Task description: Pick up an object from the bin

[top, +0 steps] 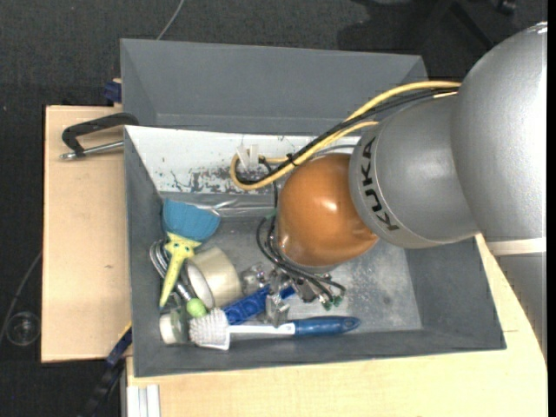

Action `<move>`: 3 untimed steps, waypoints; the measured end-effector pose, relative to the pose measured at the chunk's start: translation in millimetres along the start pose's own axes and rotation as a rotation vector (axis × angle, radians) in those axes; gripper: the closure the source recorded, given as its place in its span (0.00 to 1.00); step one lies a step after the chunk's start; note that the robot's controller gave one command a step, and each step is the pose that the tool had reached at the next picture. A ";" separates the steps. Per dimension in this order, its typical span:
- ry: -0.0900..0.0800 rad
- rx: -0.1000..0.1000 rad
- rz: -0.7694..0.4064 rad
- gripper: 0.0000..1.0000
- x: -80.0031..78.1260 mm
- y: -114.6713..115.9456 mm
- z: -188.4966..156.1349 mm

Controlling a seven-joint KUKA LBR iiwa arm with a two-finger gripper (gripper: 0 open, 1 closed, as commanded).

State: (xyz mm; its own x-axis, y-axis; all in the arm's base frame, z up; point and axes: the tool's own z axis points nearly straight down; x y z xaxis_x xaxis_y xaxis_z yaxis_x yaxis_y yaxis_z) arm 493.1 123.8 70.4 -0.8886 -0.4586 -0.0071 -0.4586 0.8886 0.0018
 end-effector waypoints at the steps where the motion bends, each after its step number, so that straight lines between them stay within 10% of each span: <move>1: 0.000 0.000 0.000 1.00 0.0 0.0 0.0; 3: 0.004 -0.001 0.000 1.00 1.5 0.8 -14.7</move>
Offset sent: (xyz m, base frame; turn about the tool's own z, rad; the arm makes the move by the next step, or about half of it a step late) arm -0.0001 0.0000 0.0327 0.0000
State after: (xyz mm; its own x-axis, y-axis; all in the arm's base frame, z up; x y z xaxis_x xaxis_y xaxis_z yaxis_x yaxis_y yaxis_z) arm 491.3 123.8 85.1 -0.8884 -0.4590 -0.0035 -0.4590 0.8884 0.0032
